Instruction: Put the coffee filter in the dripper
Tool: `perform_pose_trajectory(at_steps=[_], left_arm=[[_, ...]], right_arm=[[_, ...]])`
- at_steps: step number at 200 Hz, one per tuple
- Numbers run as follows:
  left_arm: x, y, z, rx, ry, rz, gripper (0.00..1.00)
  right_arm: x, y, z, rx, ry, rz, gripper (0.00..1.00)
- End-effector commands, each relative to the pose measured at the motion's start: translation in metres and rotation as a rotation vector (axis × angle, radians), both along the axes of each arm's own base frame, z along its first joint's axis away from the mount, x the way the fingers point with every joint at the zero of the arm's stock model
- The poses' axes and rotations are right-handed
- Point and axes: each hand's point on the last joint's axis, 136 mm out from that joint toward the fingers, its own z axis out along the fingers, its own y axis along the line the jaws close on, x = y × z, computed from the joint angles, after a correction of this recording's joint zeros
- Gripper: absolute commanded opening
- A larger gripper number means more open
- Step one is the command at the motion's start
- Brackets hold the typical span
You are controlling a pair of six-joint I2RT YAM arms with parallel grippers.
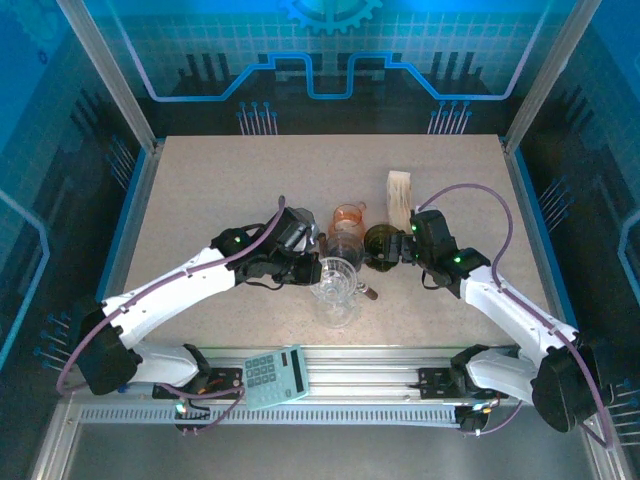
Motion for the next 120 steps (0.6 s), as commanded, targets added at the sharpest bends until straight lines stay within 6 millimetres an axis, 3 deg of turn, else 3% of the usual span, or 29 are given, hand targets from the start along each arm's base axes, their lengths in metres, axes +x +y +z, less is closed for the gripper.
perform_pose_trajectory(at_steps=[1,56,85,116,120], left_arm=[[-0.001,-0.005,0.0,-0.011,0.01,-0.01,0.15],[-0.001,-0.003,0.0,-0.022,0.003,0.009,0.34],[0.001,-0.001,0.008,-0.04,-0.022,0.025,0.58],[0.009,0.005,0.032,-0.08,-0.107,0.061,0.8],[0.011,0.007,0.036,-0.085,-0.12,0.069,0.89]], right_arm=[[-0.003,-0.005,-0.003,-0.006,0.011,-0.015,1.0],[-0.003,-0.003,-0.003,0.007,0.012,-0.013,1.0],[-0.003,-0.002,0.0,0.015,0.009,-0.012,1.0],[-0.002,-0.001,0.005,0.027,-0.005,-0.012,1.0],[-0.002,0.0,0.005,0.029,-0.007,-0.011,1.0]])
